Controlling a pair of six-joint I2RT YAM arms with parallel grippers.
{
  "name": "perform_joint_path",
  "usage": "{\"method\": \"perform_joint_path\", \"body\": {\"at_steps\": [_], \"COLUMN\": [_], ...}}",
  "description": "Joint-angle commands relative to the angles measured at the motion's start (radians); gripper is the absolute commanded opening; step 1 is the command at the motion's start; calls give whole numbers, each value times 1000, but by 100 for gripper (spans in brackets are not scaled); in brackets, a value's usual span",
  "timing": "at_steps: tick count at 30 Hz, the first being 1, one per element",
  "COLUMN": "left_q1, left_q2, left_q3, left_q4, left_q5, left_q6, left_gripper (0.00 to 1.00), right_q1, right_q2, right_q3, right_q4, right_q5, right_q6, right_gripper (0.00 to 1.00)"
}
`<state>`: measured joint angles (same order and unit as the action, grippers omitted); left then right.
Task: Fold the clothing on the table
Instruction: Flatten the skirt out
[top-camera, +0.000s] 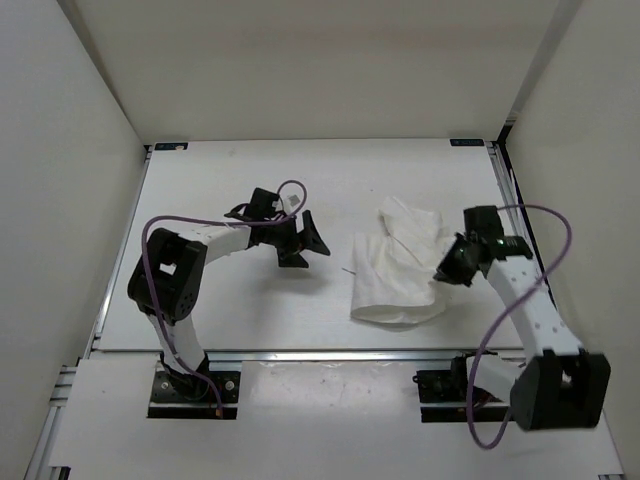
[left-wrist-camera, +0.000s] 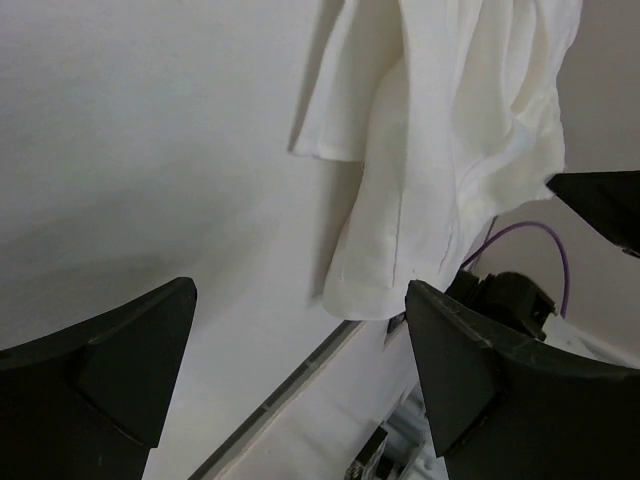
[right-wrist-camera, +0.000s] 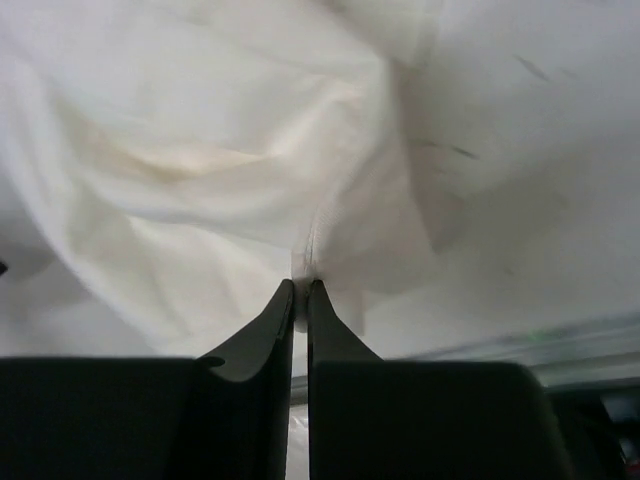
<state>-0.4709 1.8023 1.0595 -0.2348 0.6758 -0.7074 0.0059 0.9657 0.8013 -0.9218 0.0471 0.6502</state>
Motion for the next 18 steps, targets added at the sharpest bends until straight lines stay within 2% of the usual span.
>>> {"method": "perform_joint_path", "body": {"at_steps": [1, 3, 5, 6, 10, 11, 12, 14, 16, 17, 18], "left_q1": [127, 216, 279, 316, 367, 367, 361, 350, 325, 315, 302], "left_q2": [-75, -109, -129, -141, -155, -150, -147, -129, -107, -95, -87], "left_q3": [-13, -32, -50, -62, -58, -53, -58, -47, -44, -32, -23], "left_q4": [-14, -34, -52, -54, -112, -123, -138, -136, -129, -121, -118], "left_q5": [-10, -7, -10, -4, -21, -27, -31, -33, -32, -27, -24], "left_q6": [23, 43, 57, 69, 115, 124, 140, 141, 134, 137, 129], "left_gripper": [96, 97, 97, 97, 97, 97, 97, 96, 97, 97, 97], "right_q1": [146, 247, 319, 336, 353, 350, 323, 263, 98, 59, -37], "right_q2": [283, 463, 549, 585, 541, 488, 425, 322, 187, 157, 93], "right_q3": [193, 376, 507, 572, 633, 609, 586, 447, 284, 160, 101], "right_q4": [268, 363, 441, 540, 1006, 1134, 1190, 1357, 1444, 1434, 1399], "right_q5": [-187, -284, -398, -517, -838, -863, -866, -856, -859, -824, -816], "right_q6": [-68, -134, -182, -199, -137, -101, -84, 30, 144, 211, 241], "right_gripper": [0, 0, 0, 0, 0, 0, 0, 0, 0, 0, 0]}}
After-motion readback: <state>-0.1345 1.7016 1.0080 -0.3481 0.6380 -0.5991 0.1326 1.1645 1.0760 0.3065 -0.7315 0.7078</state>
